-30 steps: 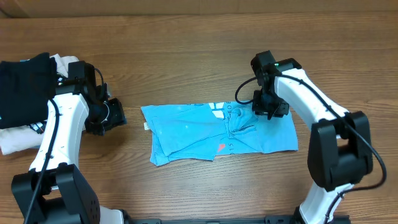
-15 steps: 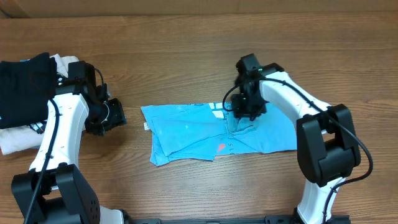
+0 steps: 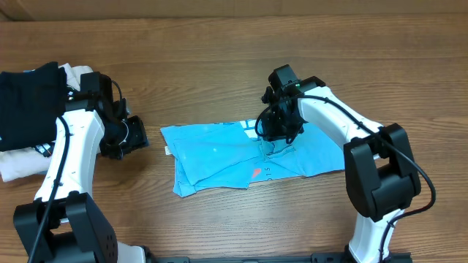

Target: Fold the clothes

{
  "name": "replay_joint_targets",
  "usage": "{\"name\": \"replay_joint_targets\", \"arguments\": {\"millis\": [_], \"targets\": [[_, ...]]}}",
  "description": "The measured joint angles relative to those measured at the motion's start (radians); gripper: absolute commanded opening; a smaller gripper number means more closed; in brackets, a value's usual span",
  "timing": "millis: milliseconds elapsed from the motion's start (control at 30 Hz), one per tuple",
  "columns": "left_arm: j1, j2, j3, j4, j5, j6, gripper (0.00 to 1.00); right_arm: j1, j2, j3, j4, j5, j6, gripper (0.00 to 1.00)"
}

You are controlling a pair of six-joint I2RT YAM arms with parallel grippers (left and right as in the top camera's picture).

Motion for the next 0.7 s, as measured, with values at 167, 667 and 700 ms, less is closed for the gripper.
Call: {"name": "replay_joint_targets", "arguments": {"millis": [167, 667, 700], "targets": [[0.000, 0.000, 0.001, -0.001, 0.000, 0.000, 0.52, -0.004, -0.134, 0.023, -0.053, 0.073, -0.010, 0.41], [0.000, 0.000, 0.002, -0.002, 0.000, 0.000, 0.52, -0.151, -0.242, -0.129, -0.134, 0.223, -0.011, 0.41], [0.000, 0.000, 0.002, -0.002, 0.000, 0.000, 0.52, -0.151, -0.240, -0.158, -0.105, 0.223, -0.011, 0.41]]}}
